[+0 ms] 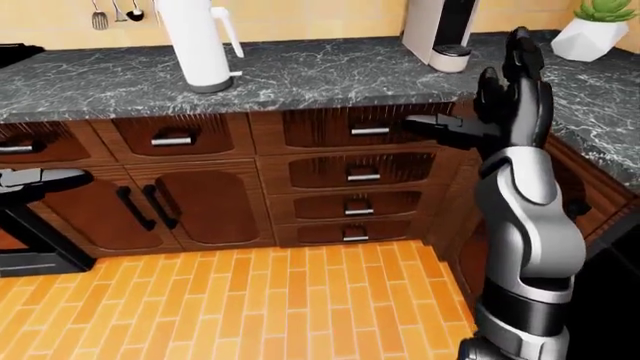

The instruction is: Press the button to open the lid of the electric kettle.

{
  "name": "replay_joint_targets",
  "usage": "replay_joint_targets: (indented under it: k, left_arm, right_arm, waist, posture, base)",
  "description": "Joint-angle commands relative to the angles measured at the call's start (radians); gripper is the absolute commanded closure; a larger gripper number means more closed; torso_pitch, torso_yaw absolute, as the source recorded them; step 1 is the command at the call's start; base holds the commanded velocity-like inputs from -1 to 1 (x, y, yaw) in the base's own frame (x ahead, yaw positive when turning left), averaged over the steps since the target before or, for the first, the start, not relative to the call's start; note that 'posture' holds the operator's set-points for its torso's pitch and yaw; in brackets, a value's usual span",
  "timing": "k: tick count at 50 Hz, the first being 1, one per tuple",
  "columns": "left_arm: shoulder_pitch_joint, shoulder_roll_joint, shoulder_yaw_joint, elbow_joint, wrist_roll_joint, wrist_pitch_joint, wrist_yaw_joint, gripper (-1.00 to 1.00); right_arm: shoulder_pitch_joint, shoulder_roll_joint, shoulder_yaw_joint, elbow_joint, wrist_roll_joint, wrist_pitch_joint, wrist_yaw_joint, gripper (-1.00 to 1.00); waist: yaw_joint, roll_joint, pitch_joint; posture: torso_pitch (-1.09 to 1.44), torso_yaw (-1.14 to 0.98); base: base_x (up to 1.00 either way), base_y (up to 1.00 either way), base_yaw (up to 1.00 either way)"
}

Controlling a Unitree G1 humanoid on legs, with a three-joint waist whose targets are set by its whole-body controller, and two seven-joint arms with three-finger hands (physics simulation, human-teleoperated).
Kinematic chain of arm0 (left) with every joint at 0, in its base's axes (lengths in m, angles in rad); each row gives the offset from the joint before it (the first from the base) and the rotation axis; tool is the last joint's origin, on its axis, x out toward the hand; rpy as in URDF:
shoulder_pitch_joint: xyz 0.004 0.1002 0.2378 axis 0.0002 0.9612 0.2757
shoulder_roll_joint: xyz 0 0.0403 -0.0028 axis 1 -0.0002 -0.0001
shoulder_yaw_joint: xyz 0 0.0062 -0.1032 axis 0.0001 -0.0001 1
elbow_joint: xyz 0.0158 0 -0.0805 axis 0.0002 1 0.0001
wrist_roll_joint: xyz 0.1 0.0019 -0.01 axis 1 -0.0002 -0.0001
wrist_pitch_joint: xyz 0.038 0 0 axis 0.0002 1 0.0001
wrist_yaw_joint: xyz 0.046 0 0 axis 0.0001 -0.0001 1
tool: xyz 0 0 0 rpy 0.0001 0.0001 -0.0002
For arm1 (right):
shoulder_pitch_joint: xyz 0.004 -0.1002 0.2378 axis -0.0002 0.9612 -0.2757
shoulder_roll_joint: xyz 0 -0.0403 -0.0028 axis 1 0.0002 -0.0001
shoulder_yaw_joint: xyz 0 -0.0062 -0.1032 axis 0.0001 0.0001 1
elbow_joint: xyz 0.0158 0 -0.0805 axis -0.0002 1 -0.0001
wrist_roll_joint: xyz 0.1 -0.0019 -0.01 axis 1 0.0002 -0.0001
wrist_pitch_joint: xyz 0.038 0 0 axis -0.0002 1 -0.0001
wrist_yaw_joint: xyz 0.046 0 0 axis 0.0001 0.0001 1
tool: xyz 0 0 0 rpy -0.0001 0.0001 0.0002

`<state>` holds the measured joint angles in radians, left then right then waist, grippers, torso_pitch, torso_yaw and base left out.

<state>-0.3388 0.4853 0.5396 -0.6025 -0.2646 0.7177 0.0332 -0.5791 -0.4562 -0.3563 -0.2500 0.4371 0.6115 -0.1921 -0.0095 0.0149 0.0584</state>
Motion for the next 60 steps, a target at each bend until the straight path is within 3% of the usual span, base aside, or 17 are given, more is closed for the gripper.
replay_joint_targets:
  k: [1, 4, 6, 10, 15, 19, 20, 22, 29, 32, 34, 43, 47, 53, 55, 58, 60]
  left_arm:
    - [-0.022, 0.021, 0.015, -0.017, 0.004, -0.024, 0.0, -1.0]
    - [-0.022, 0.022, 0.02, -0.017, 0.002, -0.021, -0.001, -1.0]
    - [-0.022, 0.02, 0.017, -0.013, 0.002, -0.024, 0.0, -1.0]
    - [-0.022, 0.021, 0.019, -0.014, -0.002, -0.02, 0.001, -1.0]
    - [-0.029, 0.028, 0.024, -0.015, -0.011, -0.011, 0.007, -1.0]
    - [-0.033, 0.033, 0.029, -0.019, -0.02, -0.004, 0.014, -1.0]
    - [-0.034, 0.033, 0.029, -0.02, -0.023, -0.001, 0.015, -1.0]
    - [-0.034, 0.035, 0.029, -0.021, -0.027, 0.001, 0.018, -1.0]
    - [-0.033, 0.041, 0.036, -0.025, -0.038, 0.006, 0.022, -1.0]
    - [-0.03, 0.041, 0.036, -0.019, -0.039, 0.001, 0.023, -1.0]
    - [-0.031, 0.043, 0.037, -0.018, -0.041, 0.002, 0.025, -1.0]
    - [-0.034, 0.056, 0.054, -0.022, -0.062, 0.015, 0.032, -1.0]
    - [-0.034, 0.061, 0.055, -0.025, -0.068, 0.019, 0.035, -1.0]
    - [-0.036, 0.069, 0.057, -0.029, -0.074, 0.025, 0.038, -1.0]
    - [-0.035, 0.07, 0.056, -0.031, -0.073, 0.024, 0.038, -1.0]
    - [-0.039, 0.075, 0.059, -0.033, -0.074, 0.029, 0.039, -1.0]
    - [-0.037, 0.076, 0.056, -0.033, -0.069, 0.025, 0.038, -1.0]
  right_arm:
    - [-0.032, -0.01, 0.004, -0.027, 0.004, -0.02, 0.005, -1.0]
    - [-0.033, -0.009, 0.007, -0.026, 0.002, -0.018, 0.005, -1.0]
    - [-0.03, -0.008, 0.007, -0.019, -0.001, -0.021, 0.008, -1.0]
    - [-0.036, -0.01, 0.004, -0.02, 0.005, -0.01, 0.004, -1.0]
    - [-0.04, -0.012, 0.003, -0.024, 0.017, 0.005, -0.002, -1.0]
    - [-0.044, -0.014, -0.001, -0.028, 0.028, 0.015, -0.008, -1.0]
    - [-0.045, -0.015, -0.001, -0.029, 0.031, 0.017, -0.01, -1.0]
    - [-0.048, -0.018, -0.005, -0.029, 0.04, 0.025, -0.015, -1.0]
    - [-0.05, -0.023, -0.007, -0.03, 0.064, 0.031, -0.032, -1.0]
    - [-0.05, -0.025, -0.006, -0.027, 0.066, 0.028, -0.034, -1.0]
    - [-0.052, -0.028, -0.007, -0.025, 0.068, 0.027, -0.036, -1.0]
    - [-0.064, -0.041, -0.016, -0.037, 0.097, 0.043, -0.056, -1.0]
    - [-0.065, -0.044, -0.017, -0.039, 0.11, 0.046, -0.064, -1.0]
    - [-0.066, -0.051, -0.015, -0.043, 0.119, 0.048, -0.069, -1.0]
    - [-0.064, -0.051, -0.014, -0.046, 0.121, 0.049, -0.068, -1.0]
    - [-0.067, -0.054, -0.016, -0.047, 0.123, 0.052, -0.068, -1.0]
    - [-0.067, -0.055, -0.016, -0.047, 0.125, 0.052, -0.068, -1.0]
  waist:
    - [0.007, -0.014, -0.017]
    - [0.005, 0.018, -0.02]
    - [0.001, 0.064, -0.022]
    - [0.007, 0.056, -0.022]
    - [0.016, 0.015, -0.024]
    - [0.027, -0.077, -0.04]
    - [0.014, -0.043, -0.027]
    - [0.013, -0.064, -0.023]
    - [0.004, -0.028, -0.023]
    - [-0.003, 0.019, -0.03]
    - [-0.008, 0.078, -0.05]
    - [0.012, 0.004, -0.027]
    - [0.018, -0.07, -0.036]
    - [0.004, -0.052, -0.048]
    - [0.001, -0.034, -0.033]
    - [-0.004, 0.013, -0.029]
    - [-0.006, 0.086, -0.05]
  posture:
    - [0.0, 0.0]
    - [0.0, 0.0]
    - [0.0, 0.0]
    - [0.0, 0.0]
    - [0.0, 0.0]
    - [0.0, 0.0]
    - [0.0, 0.0]
    - [0.0, 0.0]
    - [0.0, 0.0]
    - [0.0, 0.0]
    - [0.0, 0.0]
    - [0.0, 0.0]
    - [0.0, 0.0]
    - [0.0, 0.0]
    - [0.0, 0.0]
    - [0.0, 0.0]
    - [0.0, 0.0]
  base:
    - [0.24, 0.0, 0.0]
    - [0.24, 0.0, 0.0]
    - [0.25, 0.0, 0.0]
    - [0.25, 0.0, 0.0]
    - [0.25, 0.02, 0.0]
    - [0.25, 0.08, 0.0]
    - [0.25, 0.11, 0.0]
    - [0.25, 0.12, 0.0]
    - [0.18, 0.21, 0.0]
    - [0.16, 0.24, 0.0]
    - [0.16, 0.24, 0.0]
    - [0.14, 0.25, 0.0]
    - [0.11, 0.29, 0.0]
    - [0.09, 0.29, 0.0]
    - [0.09, 0.29, 0.0]
    - [0.1, 0.29, 0.0]
    - [0.09, 0.29, 0.0]
